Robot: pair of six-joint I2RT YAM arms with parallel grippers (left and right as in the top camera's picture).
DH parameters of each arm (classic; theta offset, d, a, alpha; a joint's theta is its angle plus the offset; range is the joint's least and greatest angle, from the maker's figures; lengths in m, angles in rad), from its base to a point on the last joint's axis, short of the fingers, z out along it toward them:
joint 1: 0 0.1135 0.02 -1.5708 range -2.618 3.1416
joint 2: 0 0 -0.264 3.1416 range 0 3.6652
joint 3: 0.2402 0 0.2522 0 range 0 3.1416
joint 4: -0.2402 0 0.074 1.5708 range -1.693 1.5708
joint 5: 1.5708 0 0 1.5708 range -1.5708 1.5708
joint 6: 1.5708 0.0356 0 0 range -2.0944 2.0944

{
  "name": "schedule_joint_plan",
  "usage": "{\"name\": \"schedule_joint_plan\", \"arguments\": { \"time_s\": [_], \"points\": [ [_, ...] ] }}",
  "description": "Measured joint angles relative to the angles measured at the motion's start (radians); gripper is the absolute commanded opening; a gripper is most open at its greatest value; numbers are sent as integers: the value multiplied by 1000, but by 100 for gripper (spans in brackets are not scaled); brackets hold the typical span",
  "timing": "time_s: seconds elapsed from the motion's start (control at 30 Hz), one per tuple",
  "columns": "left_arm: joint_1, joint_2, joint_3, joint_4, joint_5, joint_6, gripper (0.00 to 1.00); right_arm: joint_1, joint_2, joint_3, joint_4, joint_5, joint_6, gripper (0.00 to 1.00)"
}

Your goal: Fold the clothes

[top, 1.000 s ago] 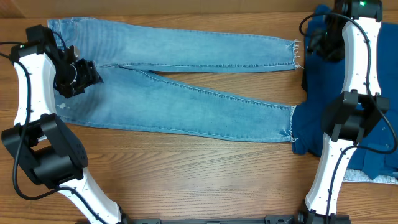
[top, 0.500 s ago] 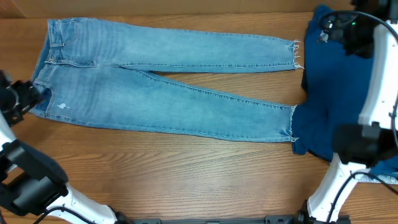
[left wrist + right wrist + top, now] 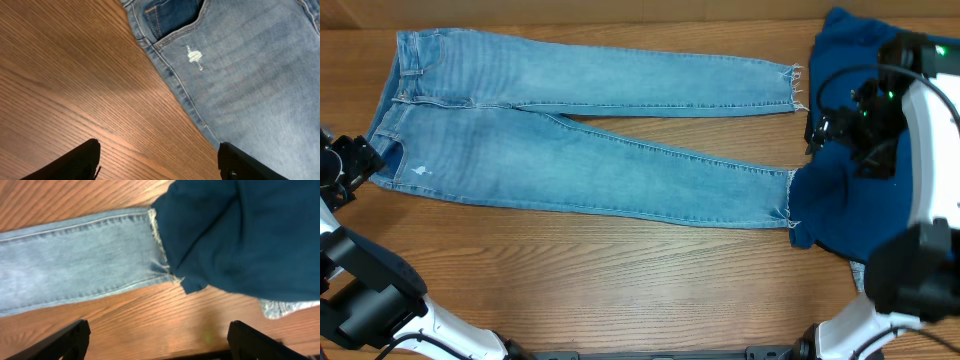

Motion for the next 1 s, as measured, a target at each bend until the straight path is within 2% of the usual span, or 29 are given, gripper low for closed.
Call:
{"name": "schedule_joint_plan", "arguments": {
  "time_s": [0.1,0.33,0.57,0.67,0.73,0.8,0.87,1.0],
  "points": [
    [0,0,0,2,1,0,79,14,-59,-166,97,-61,-2,89],
    [0,0,0,3,4,0,79,100,-35,-632,459,-156,0,88],
    [0,0,0,3,19,0,79,98,-34,-767,639,-133,24,88],
    [0,0,0,3,19,0,79,98,-34,-767,664,-131,47,84],
    [0,0,0,3,22,0,79,98,-35,-767,690,-129,71,72],
    [0,0,0,3,22,0,79,98,-36,-768,714,-128,92,41],
    [0,0,0,3,23,0,79,98,-35,-768,733,-132,98,4],
    [0,0,0,3,23,0,79,98,-35,-768,730,-135,105,4]
  ]
}}
